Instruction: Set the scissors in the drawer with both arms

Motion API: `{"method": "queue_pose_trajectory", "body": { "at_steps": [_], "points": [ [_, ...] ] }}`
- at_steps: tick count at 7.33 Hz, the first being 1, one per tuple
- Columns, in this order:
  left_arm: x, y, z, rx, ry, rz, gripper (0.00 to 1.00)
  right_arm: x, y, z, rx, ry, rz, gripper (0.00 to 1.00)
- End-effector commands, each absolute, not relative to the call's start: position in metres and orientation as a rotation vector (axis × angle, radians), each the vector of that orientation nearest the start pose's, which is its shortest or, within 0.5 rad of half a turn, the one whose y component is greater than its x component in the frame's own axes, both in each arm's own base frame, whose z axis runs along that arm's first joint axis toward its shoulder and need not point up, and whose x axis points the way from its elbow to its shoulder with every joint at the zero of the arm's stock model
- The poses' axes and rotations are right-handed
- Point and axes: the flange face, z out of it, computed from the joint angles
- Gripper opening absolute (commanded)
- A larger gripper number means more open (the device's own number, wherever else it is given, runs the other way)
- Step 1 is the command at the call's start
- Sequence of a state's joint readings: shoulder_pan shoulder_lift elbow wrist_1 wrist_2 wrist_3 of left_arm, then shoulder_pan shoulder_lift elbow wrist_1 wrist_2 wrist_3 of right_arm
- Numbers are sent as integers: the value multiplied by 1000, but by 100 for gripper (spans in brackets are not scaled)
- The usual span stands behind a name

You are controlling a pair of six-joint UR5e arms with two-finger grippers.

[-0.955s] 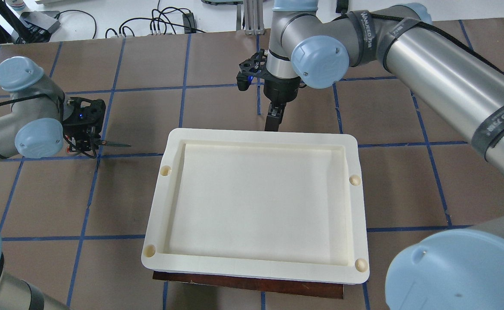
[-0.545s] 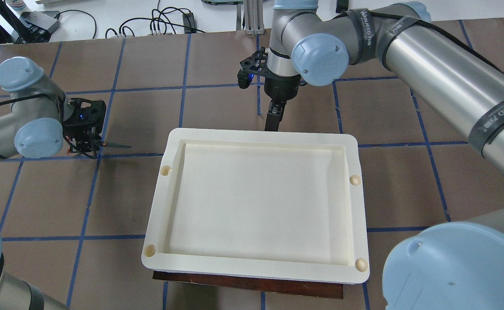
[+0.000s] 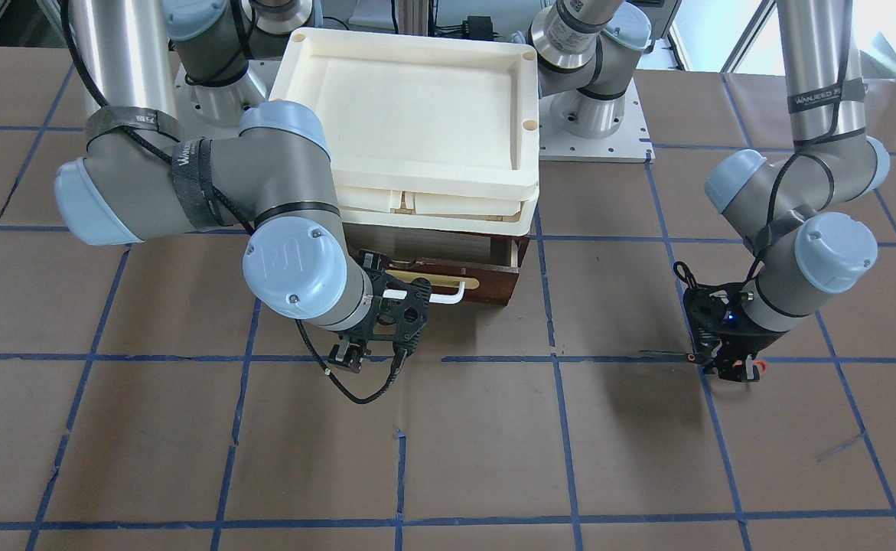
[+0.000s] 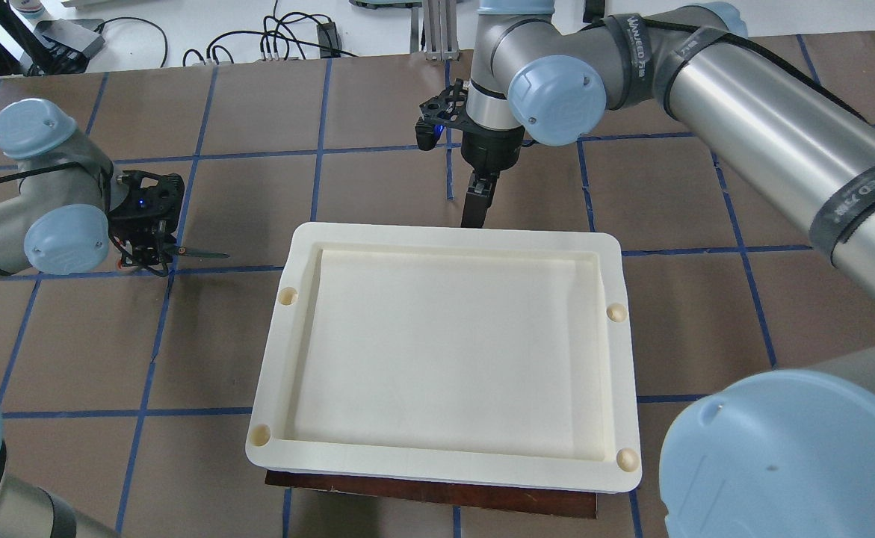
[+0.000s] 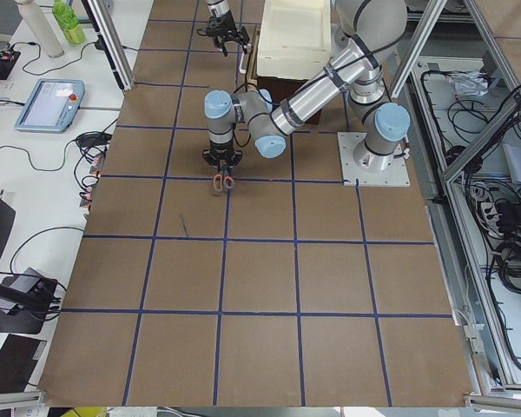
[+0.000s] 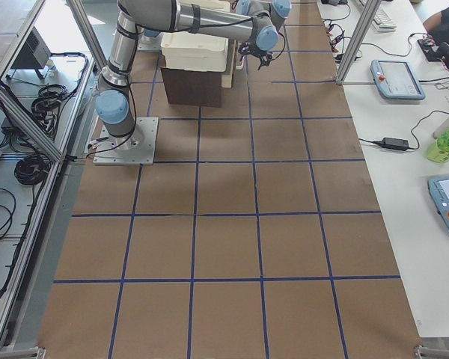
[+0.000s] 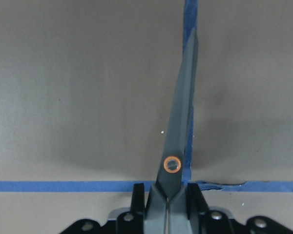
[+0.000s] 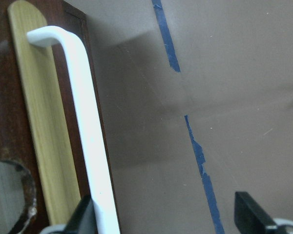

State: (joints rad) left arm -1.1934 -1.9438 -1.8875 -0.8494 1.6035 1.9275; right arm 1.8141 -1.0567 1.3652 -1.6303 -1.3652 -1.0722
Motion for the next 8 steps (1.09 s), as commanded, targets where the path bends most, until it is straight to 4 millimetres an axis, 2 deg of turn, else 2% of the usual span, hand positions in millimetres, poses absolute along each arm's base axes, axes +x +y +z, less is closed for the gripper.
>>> {"method": "queue_pose_trajectory", "body": {
  "at_steps": [1, 3, 5, 8],
  "points": [
    [84, -565, 232, 2153, 2224, 25, 16, 309, -609, 291, -1711, 2277, 205, 100],
    [80, -564, 243, 2126, 2262, 28, 16, 304, -613, 291, -1702, 2285, 199, 100],
    [73, -557, 259, 2080, 2322, 16, 16, 304, -626, 293, -1701, 2292, 178, 100],
    [55, -559, 271, 2070, 2353, -80, 16, 302, -633, 294, -1696, 2301, 167, 100]
  ]
}}
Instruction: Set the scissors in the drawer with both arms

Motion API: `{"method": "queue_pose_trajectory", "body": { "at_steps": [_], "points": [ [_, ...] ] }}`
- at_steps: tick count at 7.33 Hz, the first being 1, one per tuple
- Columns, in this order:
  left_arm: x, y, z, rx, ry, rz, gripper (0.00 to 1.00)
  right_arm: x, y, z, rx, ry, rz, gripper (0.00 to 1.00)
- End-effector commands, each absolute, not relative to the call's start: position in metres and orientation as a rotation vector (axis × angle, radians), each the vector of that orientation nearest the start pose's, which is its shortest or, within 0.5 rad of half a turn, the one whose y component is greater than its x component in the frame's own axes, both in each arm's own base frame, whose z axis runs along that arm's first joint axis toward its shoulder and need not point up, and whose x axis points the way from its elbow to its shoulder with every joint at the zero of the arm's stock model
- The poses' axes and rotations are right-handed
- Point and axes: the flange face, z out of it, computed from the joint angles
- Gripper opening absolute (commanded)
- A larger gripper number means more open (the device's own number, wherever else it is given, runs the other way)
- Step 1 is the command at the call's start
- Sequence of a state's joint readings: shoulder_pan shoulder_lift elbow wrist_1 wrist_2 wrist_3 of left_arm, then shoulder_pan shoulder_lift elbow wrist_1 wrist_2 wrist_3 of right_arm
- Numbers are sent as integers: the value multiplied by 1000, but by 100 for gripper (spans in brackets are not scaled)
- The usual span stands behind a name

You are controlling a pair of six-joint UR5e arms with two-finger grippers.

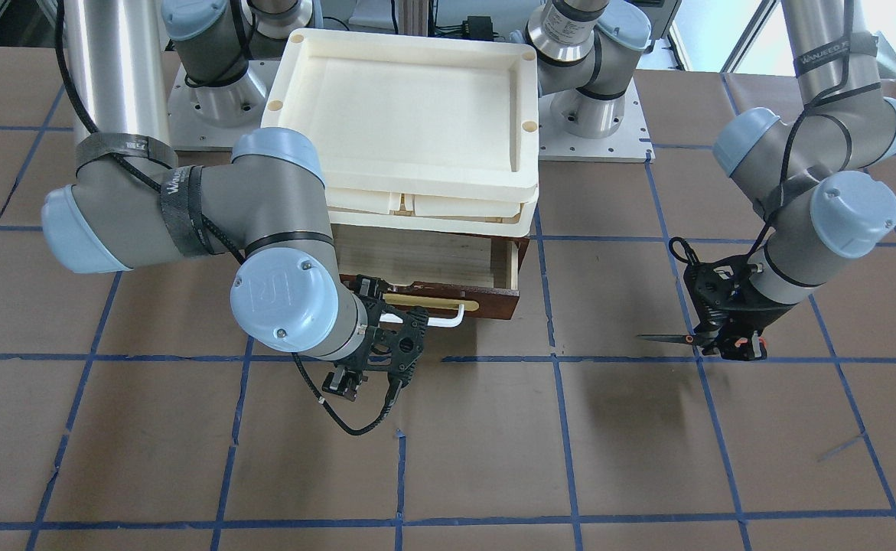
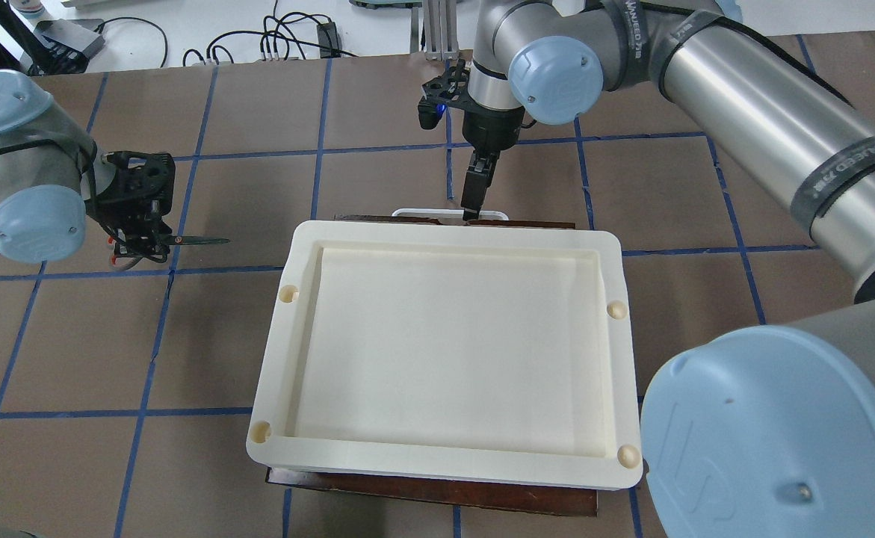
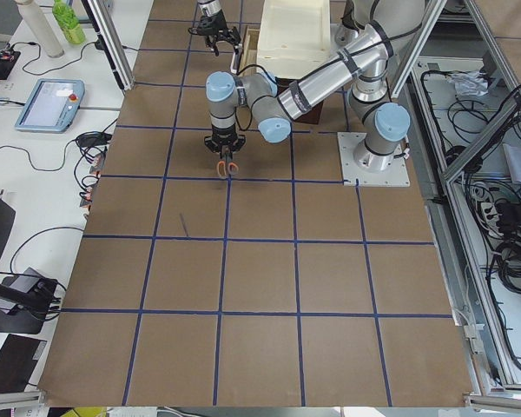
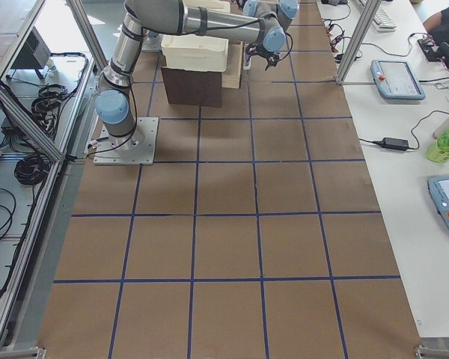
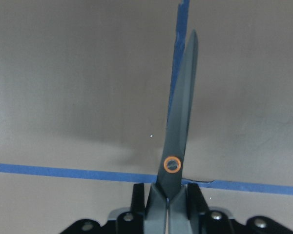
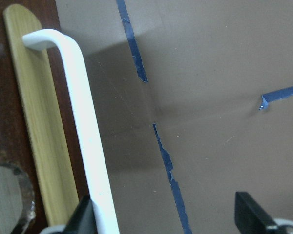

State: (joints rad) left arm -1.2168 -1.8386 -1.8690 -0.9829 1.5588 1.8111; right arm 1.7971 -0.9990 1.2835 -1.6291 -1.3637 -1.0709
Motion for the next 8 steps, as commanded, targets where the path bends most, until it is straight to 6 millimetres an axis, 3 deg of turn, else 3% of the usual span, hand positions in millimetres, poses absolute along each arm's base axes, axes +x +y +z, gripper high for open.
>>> {"method": "queue_pose_trajectory", "body": {
  "at_steps": [1, 4, 6, 8],
  "points": [
    [49, -555, 279, 2071, 2359, -81, 16, 303, -637, 295, -1694, 2305, 159, 100],
    [42, -554, 283, 2058, 2373, -88, 16, 299, -649, 298, -1682, 2322, 139, 100],
    [26, -556, 295, 2047, 2382, -159, 16, 296, -656, 298, -1675, 2330, 130, 100],
    [23, -556, 312, 2060, 2396, -147, 16, 293, -661, 296, -1664, 2334, 127, 100]
  ]
}}
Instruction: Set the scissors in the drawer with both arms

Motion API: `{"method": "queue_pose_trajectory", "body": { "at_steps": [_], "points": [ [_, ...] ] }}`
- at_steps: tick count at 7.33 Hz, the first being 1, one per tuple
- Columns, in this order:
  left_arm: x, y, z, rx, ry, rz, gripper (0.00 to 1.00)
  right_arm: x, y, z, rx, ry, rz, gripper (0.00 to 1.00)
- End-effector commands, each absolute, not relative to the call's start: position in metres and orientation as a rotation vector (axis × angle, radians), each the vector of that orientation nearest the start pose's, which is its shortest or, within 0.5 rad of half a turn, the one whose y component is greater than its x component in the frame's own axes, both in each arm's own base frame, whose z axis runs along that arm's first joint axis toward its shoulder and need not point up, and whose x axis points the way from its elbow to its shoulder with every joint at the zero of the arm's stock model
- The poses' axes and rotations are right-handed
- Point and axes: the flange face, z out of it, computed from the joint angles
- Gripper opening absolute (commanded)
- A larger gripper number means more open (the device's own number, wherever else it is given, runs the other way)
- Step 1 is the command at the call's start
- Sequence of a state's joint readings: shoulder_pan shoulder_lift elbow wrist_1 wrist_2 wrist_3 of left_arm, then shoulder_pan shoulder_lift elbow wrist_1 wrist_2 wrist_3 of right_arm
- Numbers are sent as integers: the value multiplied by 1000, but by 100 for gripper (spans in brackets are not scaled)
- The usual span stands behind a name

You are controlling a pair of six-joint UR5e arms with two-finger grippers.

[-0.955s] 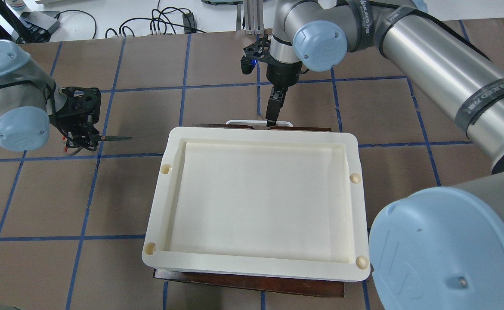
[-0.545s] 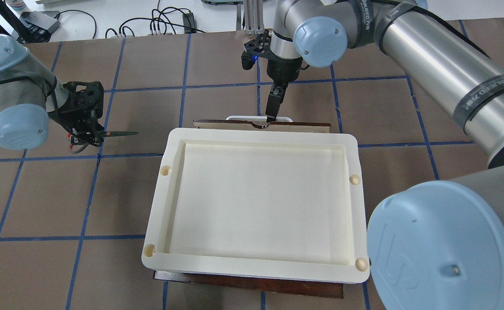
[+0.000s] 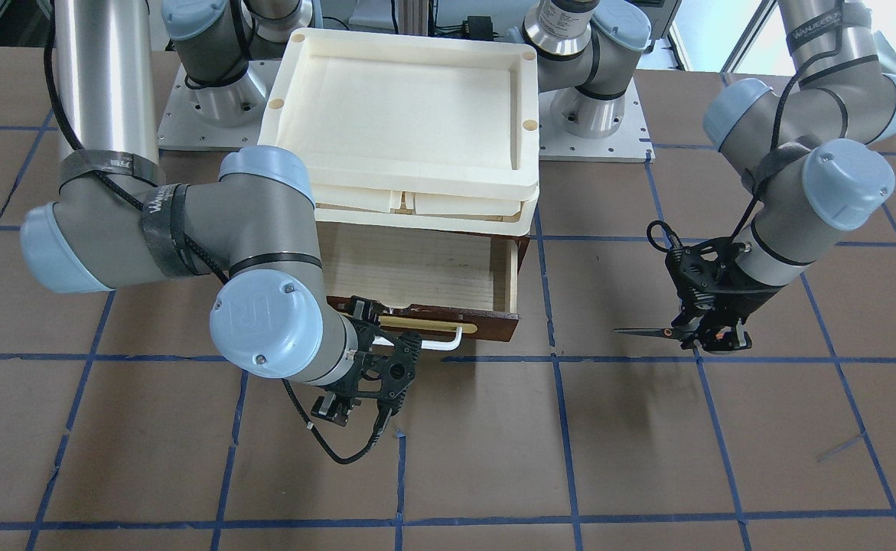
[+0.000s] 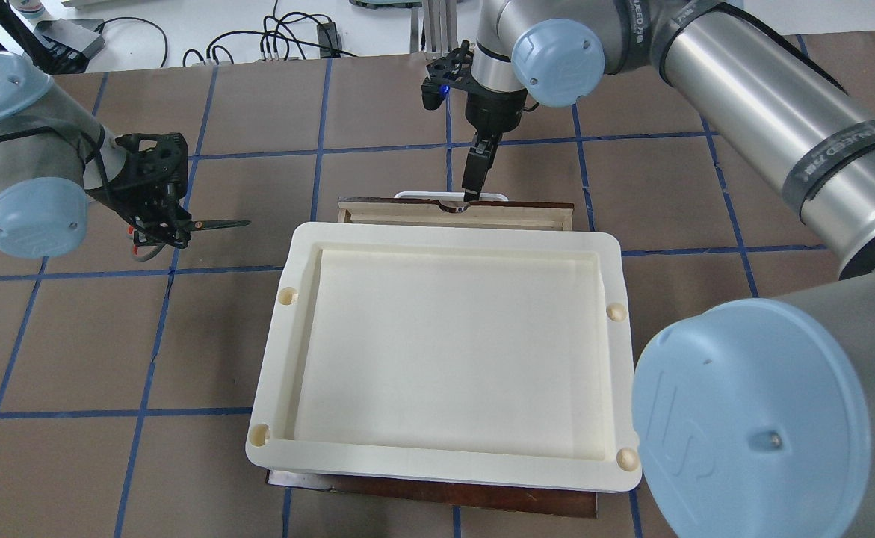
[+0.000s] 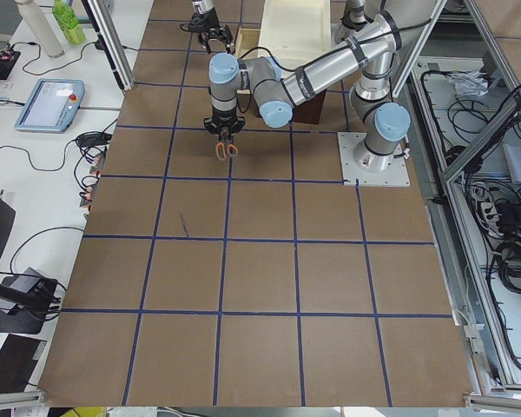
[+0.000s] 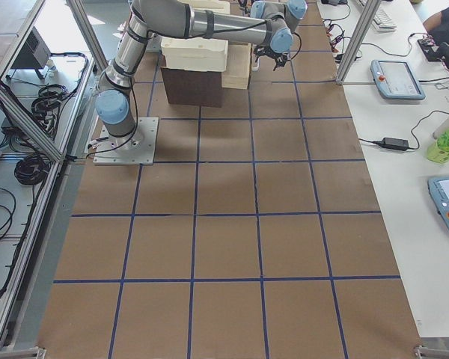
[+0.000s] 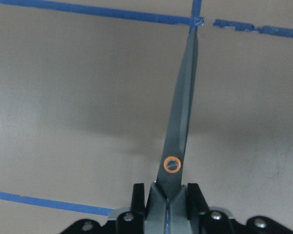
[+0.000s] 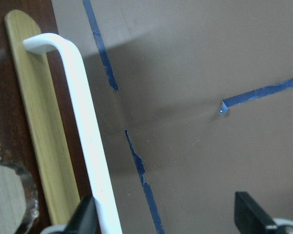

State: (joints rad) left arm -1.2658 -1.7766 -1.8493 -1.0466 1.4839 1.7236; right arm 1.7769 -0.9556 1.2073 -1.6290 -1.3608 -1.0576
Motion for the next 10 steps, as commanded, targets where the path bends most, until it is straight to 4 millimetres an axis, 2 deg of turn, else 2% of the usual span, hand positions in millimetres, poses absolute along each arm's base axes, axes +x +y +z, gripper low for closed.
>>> {"method": "queue_pose_trajectory", "body": {
  "at_steps": [1, 2, 3, 4, 5, 7, 10],
  "points": [
    [17, -559, 330, 2077, 2394, -141, 16, 293, -662, 295, -1664, 2334, 127, 100],
    [-2, -559, 355, 2084, 2404, -128, 16, 294, -665, 296, -1663, 2335, 119, 100],
    [-31, -552, 382, 2035, 2458, -119, 16, 294, -667, 294, -1660, 2335, 118, 100],
    [-48, -549, 395, 2060, 2441, -116, 16, 291, -670, 296, -1655, 2339, 110, 100],
    [-68, -542, 404, 2081, 2427, -112, 16, 290, -674, 297, -1651, 2343, 103, 100],
    [-93, -532, 417, 2115, 2382, -132, 16, 289, -680, 295, -1646, 2347, 96, 100],
    [-139, -525, 421, 2047, 2451, -132, 16, 285, -688, 291, -1631, 2359, 93, 100]
  ]
}}
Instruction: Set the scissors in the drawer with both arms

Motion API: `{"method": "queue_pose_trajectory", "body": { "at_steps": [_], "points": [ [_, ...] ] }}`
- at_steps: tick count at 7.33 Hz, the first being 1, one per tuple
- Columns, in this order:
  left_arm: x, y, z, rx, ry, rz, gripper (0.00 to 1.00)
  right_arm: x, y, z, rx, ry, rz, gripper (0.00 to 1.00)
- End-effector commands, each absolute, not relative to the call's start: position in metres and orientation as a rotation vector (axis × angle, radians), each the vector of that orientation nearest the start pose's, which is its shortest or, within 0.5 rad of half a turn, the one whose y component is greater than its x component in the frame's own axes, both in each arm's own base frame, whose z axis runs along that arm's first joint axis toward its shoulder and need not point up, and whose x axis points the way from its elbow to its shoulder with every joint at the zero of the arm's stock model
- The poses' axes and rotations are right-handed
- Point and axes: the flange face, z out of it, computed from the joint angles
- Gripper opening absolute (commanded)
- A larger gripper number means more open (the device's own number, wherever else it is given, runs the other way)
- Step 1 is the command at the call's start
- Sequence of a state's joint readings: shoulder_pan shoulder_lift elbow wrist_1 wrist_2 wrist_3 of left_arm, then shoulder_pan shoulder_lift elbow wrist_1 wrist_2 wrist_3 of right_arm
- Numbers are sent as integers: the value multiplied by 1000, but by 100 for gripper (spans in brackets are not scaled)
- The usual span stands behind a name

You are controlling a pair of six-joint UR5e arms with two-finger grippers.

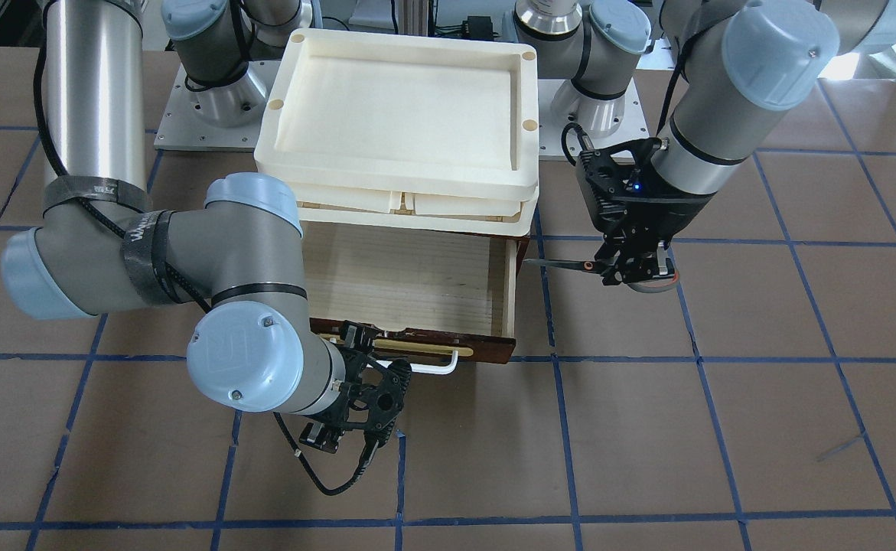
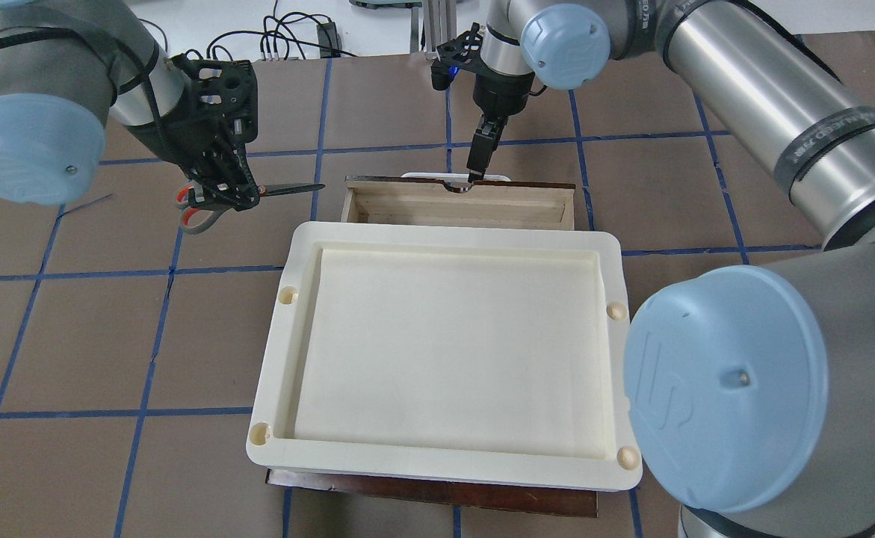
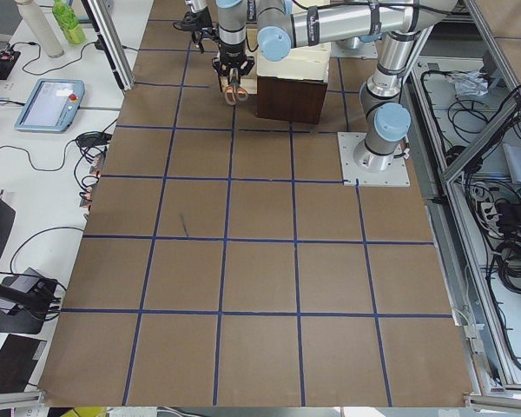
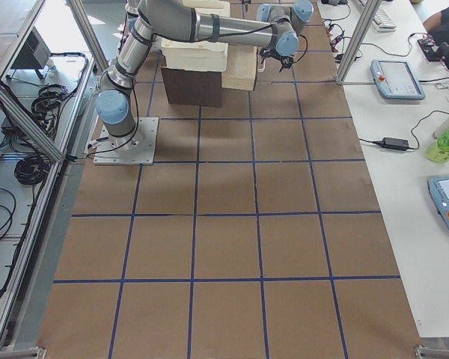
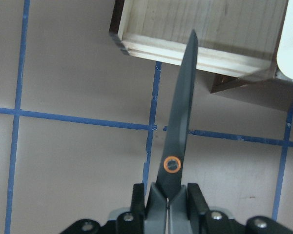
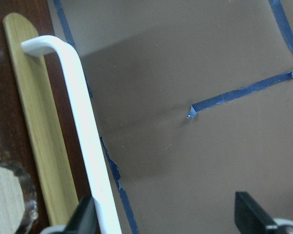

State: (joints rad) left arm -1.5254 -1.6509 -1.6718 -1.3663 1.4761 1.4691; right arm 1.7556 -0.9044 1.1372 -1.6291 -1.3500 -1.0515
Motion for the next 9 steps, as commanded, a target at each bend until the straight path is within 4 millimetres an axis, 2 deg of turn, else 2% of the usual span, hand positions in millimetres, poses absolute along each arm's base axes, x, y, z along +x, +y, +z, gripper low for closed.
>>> {"method": "queue_pose_trajectory", "body": {
  "at_steps": [1, 6, 9],
  "points": [
    [-155, -520, 422, 2033, 2465, -132, 16, 284, -692, 290, -1624, 2365, 90, 100],
    [-192, -521, 427, 1968, 2572, -201, 16, 285, -702, 291, -1608, 2368, 66, 100],
    [-215, -524, 415, 1997, 2549, -201, 16, 281, -709, 292, -1598, 2378, 54, 100]
  ]
}}
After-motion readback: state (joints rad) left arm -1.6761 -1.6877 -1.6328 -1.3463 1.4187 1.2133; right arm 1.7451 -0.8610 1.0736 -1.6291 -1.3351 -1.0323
